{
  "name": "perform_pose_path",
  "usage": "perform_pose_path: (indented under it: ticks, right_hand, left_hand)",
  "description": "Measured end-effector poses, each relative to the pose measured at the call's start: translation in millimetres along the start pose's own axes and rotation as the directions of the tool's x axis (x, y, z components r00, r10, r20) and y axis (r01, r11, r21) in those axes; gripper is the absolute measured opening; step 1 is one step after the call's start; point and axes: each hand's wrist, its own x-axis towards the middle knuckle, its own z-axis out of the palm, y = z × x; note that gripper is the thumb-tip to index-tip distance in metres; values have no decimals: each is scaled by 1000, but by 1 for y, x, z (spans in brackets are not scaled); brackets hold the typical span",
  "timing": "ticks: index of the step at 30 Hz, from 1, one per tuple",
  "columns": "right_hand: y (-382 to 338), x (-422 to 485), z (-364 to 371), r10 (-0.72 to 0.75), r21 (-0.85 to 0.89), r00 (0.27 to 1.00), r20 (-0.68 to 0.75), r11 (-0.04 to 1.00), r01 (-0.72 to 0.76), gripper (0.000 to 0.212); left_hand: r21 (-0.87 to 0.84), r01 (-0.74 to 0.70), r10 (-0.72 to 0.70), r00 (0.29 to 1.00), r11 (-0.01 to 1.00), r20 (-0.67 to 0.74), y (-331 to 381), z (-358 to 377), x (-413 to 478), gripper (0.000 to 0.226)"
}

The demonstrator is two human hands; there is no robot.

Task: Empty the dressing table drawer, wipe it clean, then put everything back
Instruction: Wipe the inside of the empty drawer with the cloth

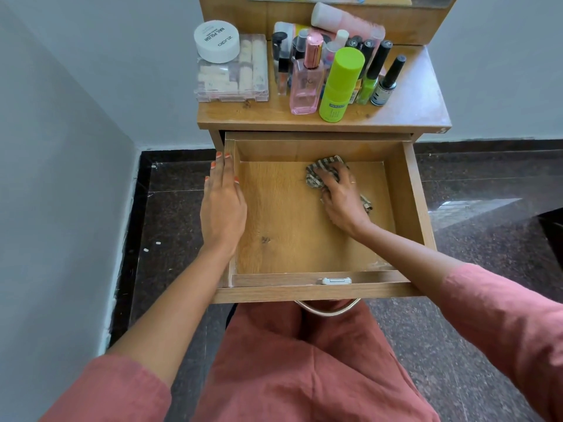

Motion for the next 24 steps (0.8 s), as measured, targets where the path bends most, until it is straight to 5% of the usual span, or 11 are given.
perform_pose_path:
  ticks: [9, 14, 19, 24]
  right_hand:
    - [-62, -25, 24, -338, -73, 899, 280, 926, 371, 46]
    - [-55, -19, 20, -399, -302, 884, 242, 835, 460, 49]
    - [-35, -13, -2, -129, -376, 986, 111, 912, 161, 49]
    - [-2, -2, -29, 173, -489, 985, -29, 857, -165, 39]
  left_hand:
    - [23, 13, -14, 1000, 1000, 20, 1, -2, 0, 45]
    - [25, 10, -11, 1000, 1000, 17, 1, -2, -1, 45]
    - [5, 9, -9, 1000, 1000, 15, -1, -1, 0, 45]
    - [-3, 8, -8, 1000, 1000, 15, 0, -1, 0, 45]
